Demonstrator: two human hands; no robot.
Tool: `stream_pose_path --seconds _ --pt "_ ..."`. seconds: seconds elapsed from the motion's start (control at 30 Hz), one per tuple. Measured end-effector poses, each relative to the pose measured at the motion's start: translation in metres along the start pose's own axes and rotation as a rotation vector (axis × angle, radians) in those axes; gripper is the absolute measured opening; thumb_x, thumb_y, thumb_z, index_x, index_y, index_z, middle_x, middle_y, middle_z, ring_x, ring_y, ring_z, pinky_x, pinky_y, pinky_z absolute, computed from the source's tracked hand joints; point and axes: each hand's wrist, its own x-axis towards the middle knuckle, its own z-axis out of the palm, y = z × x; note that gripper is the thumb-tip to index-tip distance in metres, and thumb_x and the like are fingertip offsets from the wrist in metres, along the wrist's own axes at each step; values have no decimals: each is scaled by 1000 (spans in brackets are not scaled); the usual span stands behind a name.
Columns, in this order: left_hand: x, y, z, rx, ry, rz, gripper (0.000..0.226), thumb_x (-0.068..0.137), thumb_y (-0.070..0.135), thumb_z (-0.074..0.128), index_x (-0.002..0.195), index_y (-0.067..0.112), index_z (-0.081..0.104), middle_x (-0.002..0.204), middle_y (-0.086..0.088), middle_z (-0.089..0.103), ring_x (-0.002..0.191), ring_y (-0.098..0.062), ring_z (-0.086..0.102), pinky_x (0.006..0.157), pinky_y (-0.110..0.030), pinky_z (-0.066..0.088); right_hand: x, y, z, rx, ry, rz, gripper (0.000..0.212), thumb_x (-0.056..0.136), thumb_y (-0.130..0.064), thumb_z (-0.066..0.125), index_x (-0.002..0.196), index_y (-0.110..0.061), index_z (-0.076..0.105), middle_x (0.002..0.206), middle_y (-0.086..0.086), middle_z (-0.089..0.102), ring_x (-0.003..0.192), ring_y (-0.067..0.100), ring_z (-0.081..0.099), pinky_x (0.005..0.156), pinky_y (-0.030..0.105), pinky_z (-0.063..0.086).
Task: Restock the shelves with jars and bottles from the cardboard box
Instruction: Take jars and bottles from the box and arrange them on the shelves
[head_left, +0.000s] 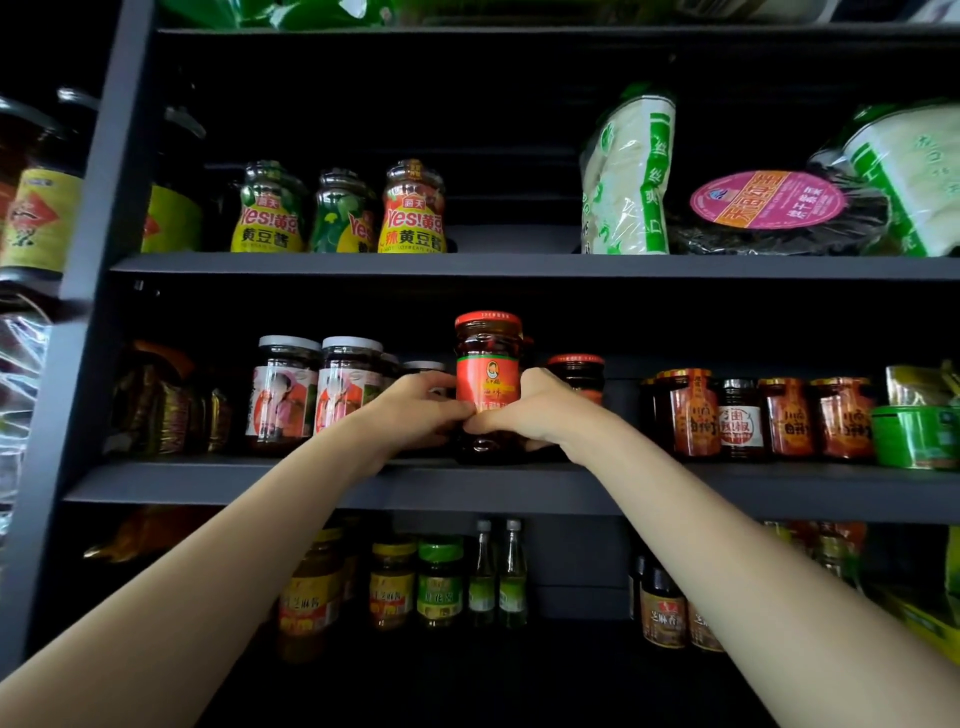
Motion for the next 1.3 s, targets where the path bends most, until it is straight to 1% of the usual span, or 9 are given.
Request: stream_pose_path --seconds 0.33,0.6,0.73,0.8,0.87,0.93,1.13,1.23,1.3 --pt "7 2 7 89 -10 52 40 88 6 59 127 6 51 114 -16 63 96 -21 59 77 -23 48 -4 7 -1 -19 32 28 57 68 -34 80 114 -10 55 111 8 61 103 23 58 88 39 54" --pt "12 -6 6 88 -12 41 47 88 11 61 132 10 47 118 -12 62 109 -24 59 96 -34 46 -9 6 -1 -41 31 29 57 71 -35 78 116 -11 53 110 8 60 102 23 58 89 39 53" --pt "14 -6 8 111 -10 55 52 82 16 68 129 11 46 110 -5 62 95 -16 61 81 -25 50 -10 10 -10 -61 -32 34 53 69 -33 79 112 -11 58 110 8 62 101 20 59 90 36 52" --pt "16 -5 11 175 33 70 53 78 20 73 124 11 49 106 -4 63 92 -14 61 78 -24 50 -12 14 -22 4 48 42 48 72 -26 78 112 -5 61 112 11 62 101 22 59 90 38 52" --pt "20 -5 13 235 74 80 54 74 24 77 119 11 50 110 -6 64 100 -19 62 90 -34 51 -11 22 -34 -8 238 42 43 78 -19 73 114 2 62 116 17 62 105 27 59 93 40 50" --pt "20 -4 13 274 89 86 57 72 26 78 119 11 51 113 -7 64 103 -21 61 93 -37 50 -6 31 -43 -86 367 34 41 82 -15 69 120 -5 59 122 15 59 111 26 55 91 35 48" --pt "17 -2 10 258 70 72 63 75 23 76 129 8 47 114 -8 63 101 -18 60 81 -25 46 18 43 -58 -83 337 47 59 80 -19 73 125 -17 35 133 17 35 109 30 47 79 31 39" --pt "18 -1 12 226 58 52 61 75 23 76 127 9 47 109 -5 62 95 -15 59 72 -21 46 29 43 -58 -29 279 64 85 75 -24 78 139 -16 22 139 18 35 122 33 44 92 37 42" --pt "19 -1 15 218 79 45 56 71 26 78 118 13 49 105 -3 63 95 -15 60 79 -26 50 34 46 -52 -28 224 92 91 73 -23 79 142 -17 20 139 17 39 125 32 43 97 37 41"
